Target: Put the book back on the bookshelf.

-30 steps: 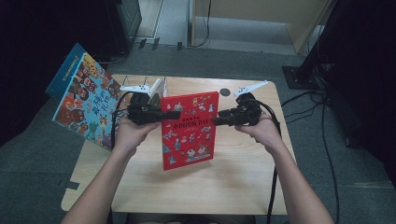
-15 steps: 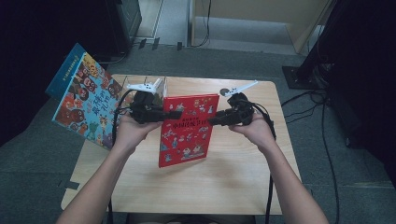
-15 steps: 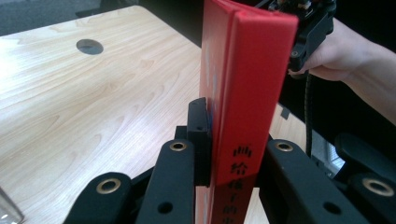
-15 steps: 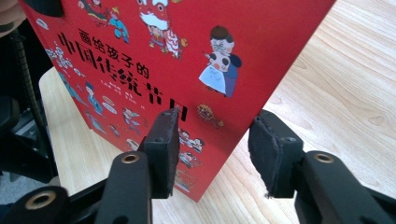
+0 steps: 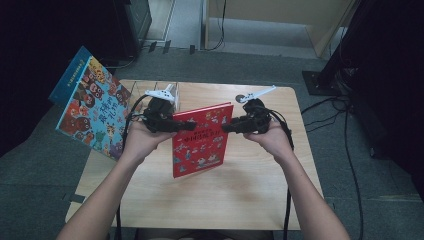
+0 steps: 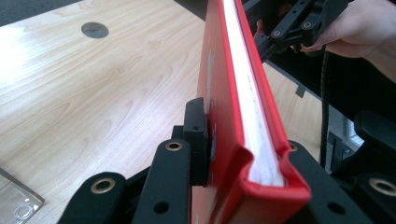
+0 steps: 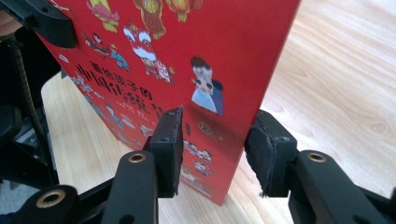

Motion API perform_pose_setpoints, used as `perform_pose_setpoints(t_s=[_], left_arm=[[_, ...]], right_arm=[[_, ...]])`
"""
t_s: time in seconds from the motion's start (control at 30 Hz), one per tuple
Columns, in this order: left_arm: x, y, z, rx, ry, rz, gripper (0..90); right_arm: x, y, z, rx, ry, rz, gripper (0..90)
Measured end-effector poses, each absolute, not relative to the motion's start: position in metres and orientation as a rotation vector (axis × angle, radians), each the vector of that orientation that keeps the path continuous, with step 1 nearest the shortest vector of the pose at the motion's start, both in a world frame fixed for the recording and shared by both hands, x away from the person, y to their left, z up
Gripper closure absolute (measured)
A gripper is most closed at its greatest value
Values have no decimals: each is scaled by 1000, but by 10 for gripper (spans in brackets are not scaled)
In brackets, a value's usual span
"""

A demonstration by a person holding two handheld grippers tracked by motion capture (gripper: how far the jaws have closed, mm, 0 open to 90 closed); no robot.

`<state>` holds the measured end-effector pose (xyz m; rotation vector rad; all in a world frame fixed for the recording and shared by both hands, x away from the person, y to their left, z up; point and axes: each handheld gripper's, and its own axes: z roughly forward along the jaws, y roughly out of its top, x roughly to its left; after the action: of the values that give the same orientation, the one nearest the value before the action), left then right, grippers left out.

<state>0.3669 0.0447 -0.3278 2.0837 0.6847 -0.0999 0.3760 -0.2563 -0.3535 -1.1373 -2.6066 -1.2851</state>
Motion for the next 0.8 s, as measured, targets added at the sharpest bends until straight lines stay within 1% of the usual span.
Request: perform_pose_setpoints(t_s=[0.27, 0.53, 0.6, 0.8], left_arm=[[368, 44, -325, 2114, 682, -109, 778], [371, 44, -321, 2200, 691, -126, 772], [373, 42, -321, 2266, 698, -136, 767], [377, 38, -323, 2336, 704, -159, 761]], right_arm=[[376, -256, -354, -1124, -2598, -1279, 573], [375, -253, -357, -1095, -2589, -1309, 554], [374, -252, -358, -1085, -2588, -1316, 552], [373, -251, -359, -1082, -2592, -1315, 548]])
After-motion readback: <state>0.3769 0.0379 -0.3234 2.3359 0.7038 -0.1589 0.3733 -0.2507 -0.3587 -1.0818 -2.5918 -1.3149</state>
